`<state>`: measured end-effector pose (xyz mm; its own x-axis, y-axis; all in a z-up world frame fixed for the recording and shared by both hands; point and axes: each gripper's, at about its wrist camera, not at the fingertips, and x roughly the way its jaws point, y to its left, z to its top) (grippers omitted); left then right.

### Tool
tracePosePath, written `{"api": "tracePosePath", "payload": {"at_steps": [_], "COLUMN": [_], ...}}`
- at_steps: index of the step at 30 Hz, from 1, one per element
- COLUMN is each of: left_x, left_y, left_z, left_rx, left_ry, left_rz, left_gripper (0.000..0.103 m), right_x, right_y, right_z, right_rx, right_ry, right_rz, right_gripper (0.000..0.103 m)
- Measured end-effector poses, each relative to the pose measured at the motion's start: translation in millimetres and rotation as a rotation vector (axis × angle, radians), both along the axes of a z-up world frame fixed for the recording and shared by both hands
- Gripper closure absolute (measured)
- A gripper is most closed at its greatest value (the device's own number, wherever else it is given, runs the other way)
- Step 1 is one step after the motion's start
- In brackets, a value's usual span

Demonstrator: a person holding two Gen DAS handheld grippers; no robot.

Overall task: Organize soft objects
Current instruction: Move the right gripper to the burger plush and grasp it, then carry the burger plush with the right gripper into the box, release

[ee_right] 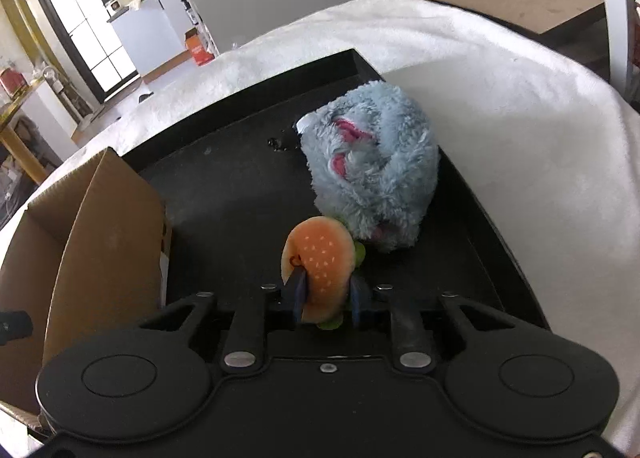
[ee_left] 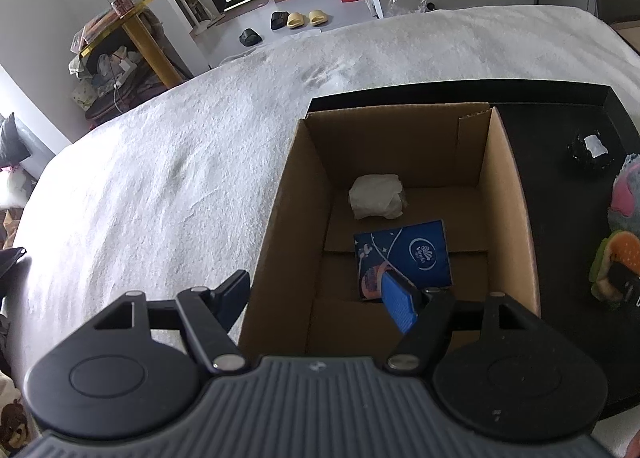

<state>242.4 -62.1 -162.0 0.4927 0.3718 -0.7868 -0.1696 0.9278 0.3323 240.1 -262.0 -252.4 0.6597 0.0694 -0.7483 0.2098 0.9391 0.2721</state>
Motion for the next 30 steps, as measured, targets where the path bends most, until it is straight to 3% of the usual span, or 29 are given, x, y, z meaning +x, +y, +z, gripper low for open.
{"api": "tracePosePath", "payload": {"at_steps": [16, 30], "left_x": [-16, -37], "left_y": [12, 44], "left_z": [18, 31], "left_rx": [-0.040, -0.157], "left_ry": [-0.019, -0.059], "left_rz": [-0.010, -0.031], "left_gripper": [0.032, 0.032], "right_x": [-15, -25], "right_y": [-11, 22], "right_z": [28, 66], "right_rx": [0.086, 0.061], "right_ry": [-0.030, -0.071], "right_rz": [0.030, 0.133], "right_gripper": [0.085, 0.085]}}
